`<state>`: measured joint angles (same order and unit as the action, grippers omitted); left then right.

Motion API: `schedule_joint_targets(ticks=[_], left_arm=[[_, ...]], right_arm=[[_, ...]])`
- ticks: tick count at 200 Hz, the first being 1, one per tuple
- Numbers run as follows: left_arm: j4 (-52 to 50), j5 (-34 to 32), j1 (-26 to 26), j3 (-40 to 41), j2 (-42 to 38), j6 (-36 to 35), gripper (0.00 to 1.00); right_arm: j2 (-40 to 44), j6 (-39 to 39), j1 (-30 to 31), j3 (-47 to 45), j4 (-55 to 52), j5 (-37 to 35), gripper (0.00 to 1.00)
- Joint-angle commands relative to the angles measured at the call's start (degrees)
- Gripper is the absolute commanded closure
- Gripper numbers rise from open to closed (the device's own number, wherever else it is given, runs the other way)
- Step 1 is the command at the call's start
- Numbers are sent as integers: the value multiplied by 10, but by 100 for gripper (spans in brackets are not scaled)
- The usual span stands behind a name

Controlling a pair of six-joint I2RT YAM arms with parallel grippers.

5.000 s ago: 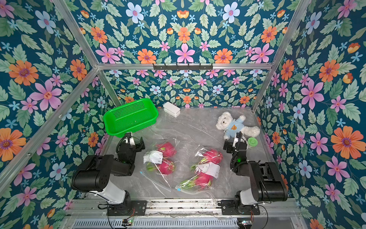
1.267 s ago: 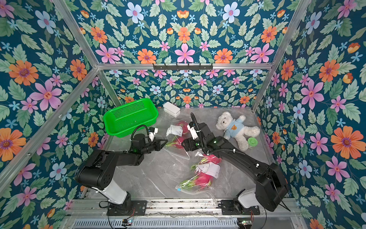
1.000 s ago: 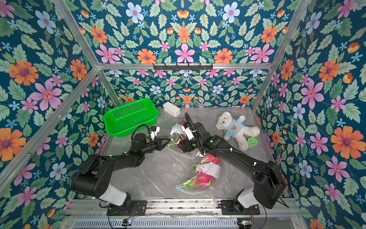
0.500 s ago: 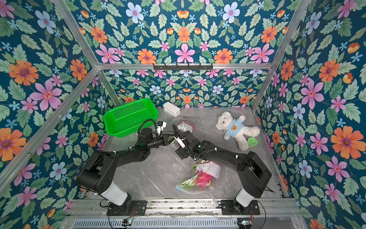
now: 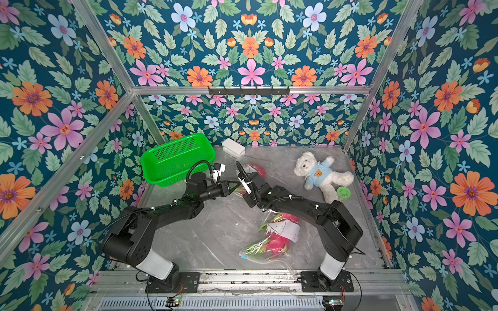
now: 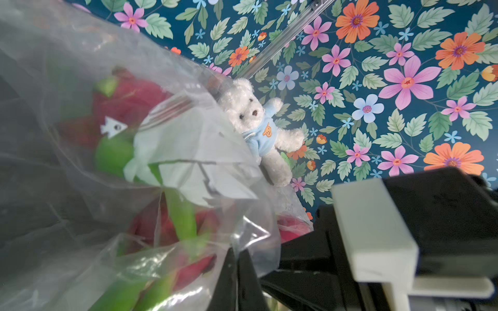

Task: Open the zip-top bag and take out the dragon fruit
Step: Pick up the zipper food storage bag at the center of the board.

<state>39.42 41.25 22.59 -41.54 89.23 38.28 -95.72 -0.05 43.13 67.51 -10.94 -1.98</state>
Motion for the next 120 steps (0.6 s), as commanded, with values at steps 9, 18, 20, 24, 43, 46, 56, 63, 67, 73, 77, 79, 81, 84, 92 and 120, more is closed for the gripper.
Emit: schedule_joint_targets(ticks=[9, 18, 20, 24, 43, 46, 56, 63, 67, 73, 77, 79, 81, 84, 92, 120], left_arm=[[-56, -45, -31, -18, -55, -83, 37], [-56, -52, -43, -13, -74, -102, 31], [-55, -53, -45, -11, -77, -107, 29], [-53, -54, -50, -7, -86, -115, 28], [-16, -52, -62, 28, -119, -167, 27], [-10, -55, -62, 35, -123, -178, 27], [11, -57, -62, 60, -131, -219, 27], [36, -56, -62, 80, -132, -239, 27], [54, -56, -62, 92, -132, -249, 27], [87, -50, -62, 112, -130, -262, 27], [112, -43, -62, 125, -128, -266, 27], [125, -40, -62, 130, -127, -267, 27], [139, -35, -62, 136, -126, -268, 27], [157, -29, -62, 143, -123, -268, 27], [206, -9, -62, 159, -113, -258, 27], [294, 37, -62, 144, -49, -189, 28]], right_arm=[[58, -95, -51, -5, -2, 174, 100], [73, -118, -70, -10, 7, 211, 100], [76, -122, -75, -10, 9, 221, 100], [81, -129, -82, -12, 13, 238, 100], [98, -161, -115, -14, 25, 307, 100], [99, -166, -121, -12, 27, 319, 100], [99, -182, -140, -8, 28, 359, 100], [97, -192, -156, -5, 31, 385, 100], [96, -199, -165, -4, 32, 399, 100], [93, -207, -175, -2, 33, 415, 100], [92, -212, -181, -1, 34, 424, 100], [91, -214, -183, 0, 34, 427, 100], [90, -215, -185, 0, 33, 429, 100], [90, -215, -189, 0, 32, 432, 100], [88, -213, -192, 3, 26, 432, 100], [80, -205, -194, 6, 15, 434, 100]])
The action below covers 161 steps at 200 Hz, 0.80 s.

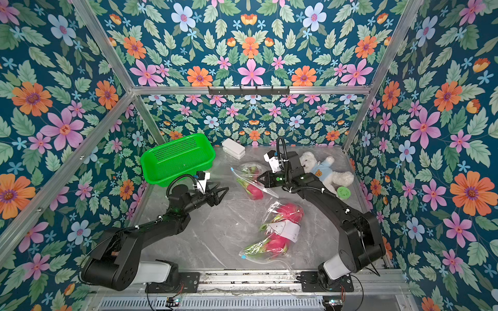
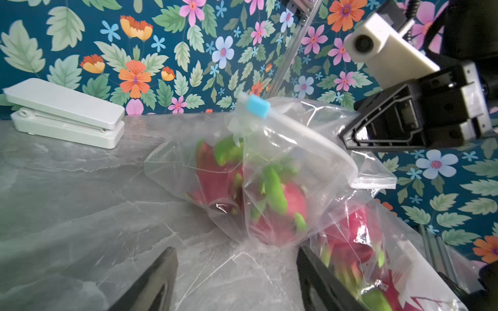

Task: Open the zip-top bag and take out the dragon fruit
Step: Pick up the zipper food storage bag at the center of the board.

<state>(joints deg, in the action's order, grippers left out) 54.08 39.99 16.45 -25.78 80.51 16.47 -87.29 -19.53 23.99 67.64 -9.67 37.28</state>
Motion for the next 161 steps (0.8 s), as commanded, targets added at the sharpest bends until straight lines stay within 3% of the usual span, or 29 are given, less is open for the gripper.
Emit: schedule_joint_targets(ticks=[1, 35, 80, 109, 132, 161], left_arm=[[149, 50, 0, -15, 40, 31, 28], [248, 61, 0, -57, 110, 77, 31], [335, 130, 5, -132, 195, 176, 38], [331, 142, 13, -142, 221, 181, 53], [346, 145, 15, -144, 233, 194, 58], [369, 157, 19, -164, 252, 229, 77]], right_arm=[[-4, -10, -3, 5, 2, 42, 100], [-3, -7, -8, 2, -4, 46, 100], [4, 1, -16, 0, -14, 42, 100], [6, 2, -18, -2, -13, 42, 100], [6, 3, -18, -1, -13, 44, 100], [4, 3, -19, -1, -14, 45, 100]])
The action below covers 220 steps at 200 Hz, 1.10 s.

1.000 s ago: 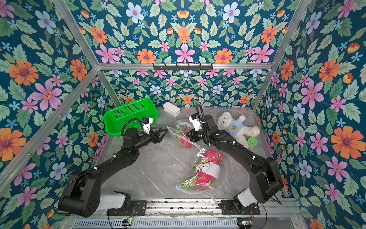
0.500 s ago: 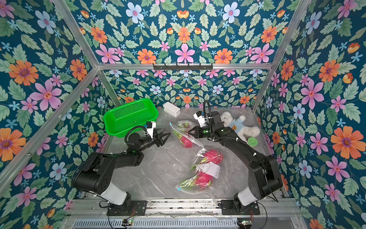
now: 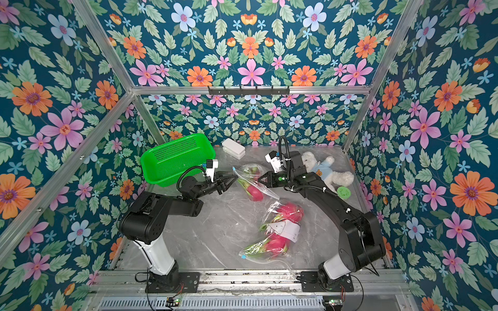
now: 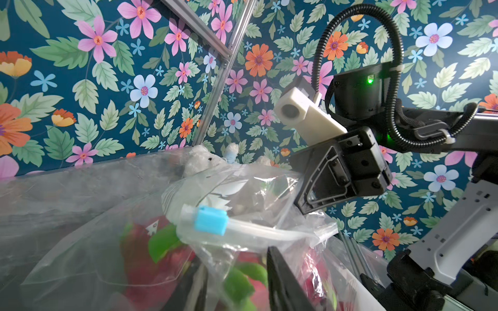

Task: Open the zip-top bag and take out the dragon fruit
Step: Pick up the zipper food storage bag at the center of the board.

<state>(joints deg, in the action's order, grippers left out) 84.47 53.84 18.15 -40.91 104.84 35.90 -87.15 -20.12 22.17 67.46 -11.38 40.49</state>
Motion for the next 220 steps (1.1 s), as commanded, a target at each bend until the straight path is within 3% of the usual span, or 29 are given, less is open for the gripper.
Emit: schedule_joint_targets(ticks=[1, 16, 67, 86, 105, 119, 130, 220], left_arm=[[66, 19, 2, -14, 9, 35, 79], [73, 27, 2, -24, 13, 53, 100], [61, 14, 16, 6, -36, 58, 100], [-13, -18, 41, 25, -81, -3, 100], [-196, -81, 85, 27, -144, -153, 100], [-343, -163, 128, 11, -187, -267, 100], [-402, -204, 150, 3, -203, -307, 100], [-366, -237, 156, 30, -230, -293, 100]], right_arm=[[3, 9, -1, 1, 3, 12, 100], [3, 12, -1, 0, -2, 5, 100], [27, 35, -1, 19, -52, -32, 100], [44, 52, 2, 46, -99, -69, 65], [67, 80, 28, 72, -142, -134, 52], [76, 111, 62, 97, -172, -191, 49], [77, 121, 83, 112, -181, -214, 48], [21, 196, 91, 142, -198, -121, 51]])
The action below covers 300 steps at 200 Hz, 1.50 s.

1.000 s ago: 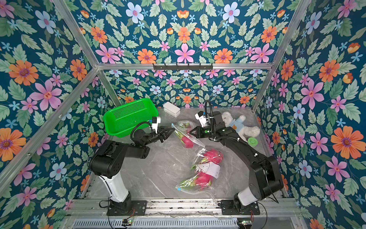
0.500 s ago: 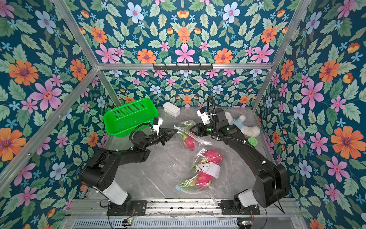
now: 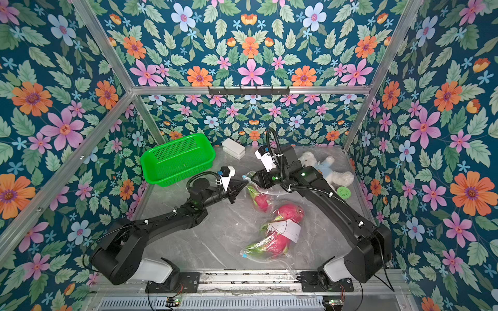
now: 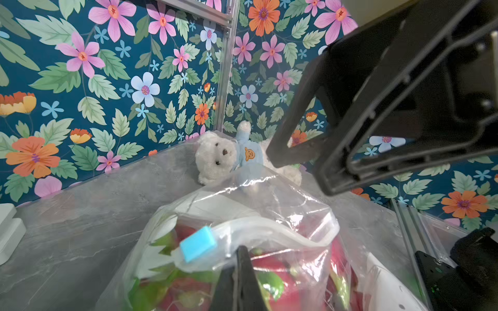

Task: Open the zip-top bag and take out the dragon fruit
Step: Pick up the zipper food storage bag at the center of the board.

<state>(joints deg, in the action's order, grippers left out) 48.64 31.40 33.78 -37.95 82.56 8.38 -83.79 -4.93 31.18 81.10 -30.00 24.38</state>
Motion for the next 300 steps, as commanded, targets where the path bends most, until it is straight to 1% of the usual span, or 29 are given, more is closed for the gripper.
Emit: schedule_joint_targets(ticks=[1, 56, 66, 71, 80, 98, 102, 104, 106, 111, 115, 120, 125, 130, 136, 146, 163, 171, 180, 201, 217, 230, 242, 257, 268, 300], left_arm=[[-7, -12, 0, 0, -7, -18, 100], [-13, -13, 0, 1, -21, -22, 100], [-13, -13, 0, 1, -20, -22, 100], [-13, -13, 0, 1, -20, -23, 100], [-12, -12, 0, 1, -20, -23, 100], [-14, -12, -1, 2, -23, -22, 100], [-16, -13, -1, 3, -24, -23, 100], [-17, -14, -1, 4, -25, -24, 99], [-20, -16, 0, 4, -26, -24, 96], [-28, -23, -2, 3, -31, -30, 85], [-36, -29, -2, 4, -36, -36, 75], [-45, -36, -4, 4, -41, -41, 59], [-52, -40, -8, 4, -47, -45, 48], [-54, -37, -15, 5, -52, -47, 41], [-50, -19, -28, 8, -56, -45, 37], [-28, 23, -56, 12, -60, -28, 35], [44, 141, -113, 17, -50, 31, 34], [78, 184, -132, 12, -40, 63, 34], [102, 219, -140, 0, -26, 85, 33], [109, 273, -137, -36, -1, 99, 33], [146, 302, -130, -52, 13, 122, 32], [144, 316, -118, -71, 23, 123, 30], [111, 326, -102, -92, 31, 101, 28], [50, 324, -86, -114, 41, 47, 28], [34, 321, -80, -124, 50, 22, 28], [58, 343, -77, -159, 94, 37, 28]], right_arm=[[-14, 44, 1, 5, -12, 41, 52], [-66, 61, 12, 19, -6, 55, 52], [-74, 62, 17, 21, -5, 48, 53], [-77, 62, 19, 23, -5, 43, 55], [-83, 63, 20, 26, -7, 34, 65], [-82, 63, 20, 27, -6, 22, 95], [-80, 64, 20, 27, -6, 21, 100], [-79, 65, 20, 26, -6, 21, 100], [-77, 65, 20, 27, -6, 21, 100], [-73, 66, 20, 27, -7, 21, 100], [-69, 68, 20, 26, -9, 21, 100], [-65, 70, 19, 26, -10, 22, 100], [-59, 74, 20, 26, -14, 24, 100], [-54, 77, 19, 26, -18, 28, 100], [-48, 81, 19, 26, -25, 33, 100], [-38, 90, 19, 25, -37, 42, 100], [-15, 97, 15, 14, -45, 60, 100], [-1, 94, 9, 1, -36, 72, 100], [16, 87, 1, -18, -20, 82, 100], [48, 63, -26, -57, 22, 125, 100], [64, 52, -40, -70, 34, 145, 100], [70, 60, -42, -69, 26, 144, 100], [73, 66, -41, -67, 19, 143, 100], [72, 71, -43, -64, 11, 145, 100], [71, 73, -44, -63, 7, 153, 100], [66, 82, -44, -63, -2, 164, 100]])
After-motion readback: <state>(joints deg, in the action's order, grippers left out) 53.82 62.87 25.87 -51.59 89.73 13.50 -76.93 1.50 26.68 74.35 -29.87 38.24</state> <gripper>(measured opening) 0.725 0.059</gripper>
